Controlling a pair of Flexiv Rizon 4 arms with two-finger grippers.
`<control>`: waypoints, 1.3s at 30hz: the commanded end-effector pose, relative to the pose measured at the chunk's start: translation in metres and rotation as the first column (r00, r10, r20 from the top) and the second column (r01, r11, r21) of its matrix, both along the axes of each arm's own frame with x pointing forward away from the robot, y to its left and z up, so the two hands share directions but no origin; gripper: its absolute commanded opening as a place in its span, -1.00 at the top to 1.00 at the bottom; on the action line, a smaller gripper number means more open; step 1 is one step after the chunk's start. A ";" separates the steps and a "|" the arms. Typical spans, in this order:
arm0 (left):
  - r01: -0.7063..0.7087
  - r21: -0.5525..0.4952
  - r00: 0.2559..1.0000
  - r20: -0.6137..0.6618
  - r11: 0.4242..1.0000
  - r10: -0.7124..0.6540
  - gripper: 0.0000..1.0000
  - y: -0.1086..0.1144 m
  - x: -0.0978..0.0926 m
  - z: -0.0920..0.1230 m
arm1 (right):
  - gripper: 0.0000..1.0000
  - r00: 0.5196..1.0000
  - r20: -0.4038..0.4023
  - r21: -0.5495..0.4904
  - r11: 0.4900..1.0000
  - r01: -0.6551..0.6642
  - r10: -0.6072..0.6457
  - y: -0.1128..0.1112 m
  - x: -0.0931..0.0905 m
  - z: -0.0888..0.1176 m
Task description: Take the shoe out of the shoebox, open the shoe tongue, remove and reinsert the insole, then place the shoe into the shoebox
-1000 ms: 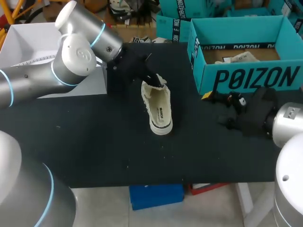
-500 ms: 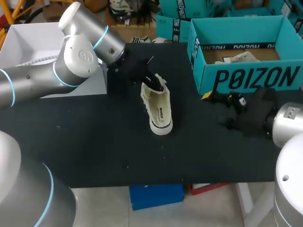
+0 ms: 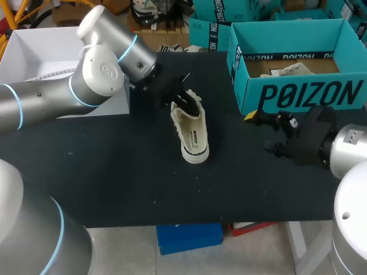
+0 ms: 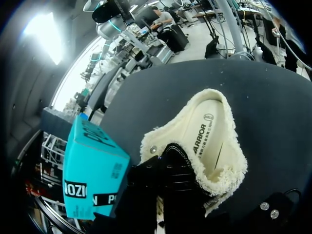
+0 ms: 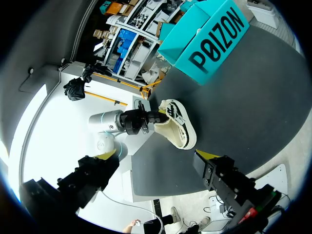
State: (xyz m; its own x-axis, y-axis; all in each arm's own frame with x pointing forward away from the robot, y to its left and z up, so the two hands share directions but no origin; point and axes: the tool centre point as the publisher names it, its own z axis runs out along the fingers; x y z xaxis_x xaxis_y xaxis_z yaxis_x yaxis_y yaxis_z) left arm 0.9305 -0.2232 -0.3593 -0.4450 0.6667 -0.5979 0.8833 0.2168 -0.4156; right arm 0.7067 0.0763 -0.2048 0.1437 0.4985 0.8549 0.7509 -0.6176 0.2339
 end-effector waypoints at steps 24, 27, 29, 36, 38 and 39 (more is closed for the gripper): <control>-0.056 -0.064 0.993 0.100 0.996 0.062 -1.00 0.011 0.015 0.042 | -1.00 0.979 -0.073 0.091 0.978 -0.185 0.192 -0.004 -0.001 -0.006; -0.053 -0.056 0.993 0.099 0.997 0.059 0.04 0.017 0.014 0.042 | -1.00 0.979 -0.073 0.091 0.978 -0.185 0.192 -0.004 -0.001 -0.006; -0.056 -0.046 0.993 0.102 0.997 0.061 0.29 0.022 0.013 0.042 | -1.00 0.979 -0.073 0.091 0.978 -0.185 0.192 -0.004 -0.001 -0.006; -0.047 0.002 0.993 0.113 0.999 0.046 1.00 0.031 0.013 0.039 | -1.00 0.979 -0.073 0.091 0.978 -0.185 0.192 -0.004 -0.001 -0.006; -0.030 0.029 0.994 0.108 0.999 0.026 1.00 0.031 0.012 0.038 | -1.00 0.979 -0.073 0.091 0.978 -0.185 0.192 -0.004 -0.001 -0.006; -0.023 0.042 0.994 0.106 0.999 0.018 1.00 0.031 0.012 0.038 | -1.00 0.979 -0.073 0.091 0.978 -0.185 0.192 -0.004 -0.001 -0.006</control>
